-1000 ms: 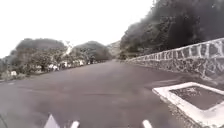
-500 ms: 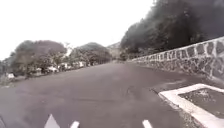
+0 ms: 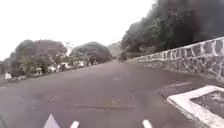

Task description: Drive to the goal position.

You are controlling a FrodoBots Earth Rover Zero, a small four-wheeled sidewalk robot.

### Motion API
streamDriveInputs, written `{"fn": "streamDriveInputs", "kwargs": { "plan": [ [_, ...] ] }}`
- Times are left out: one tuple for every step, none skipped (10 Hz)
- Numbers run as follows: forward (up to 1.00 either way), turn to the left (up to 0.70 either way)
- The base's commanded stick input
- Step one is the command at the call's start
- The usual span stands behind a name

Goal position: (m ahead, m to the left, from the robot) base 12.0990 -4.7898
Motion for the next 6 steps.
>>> {"fn": "streamDriveInputs", "kwargs": {
  "plan": [
    [0.5, 0.0],
    [0.5, 0.0],
    [0.5, 0.0],
    [0.5, 0.0],
    [0.5, 0.0],
    [0.5, 0.0]
  ]
}}
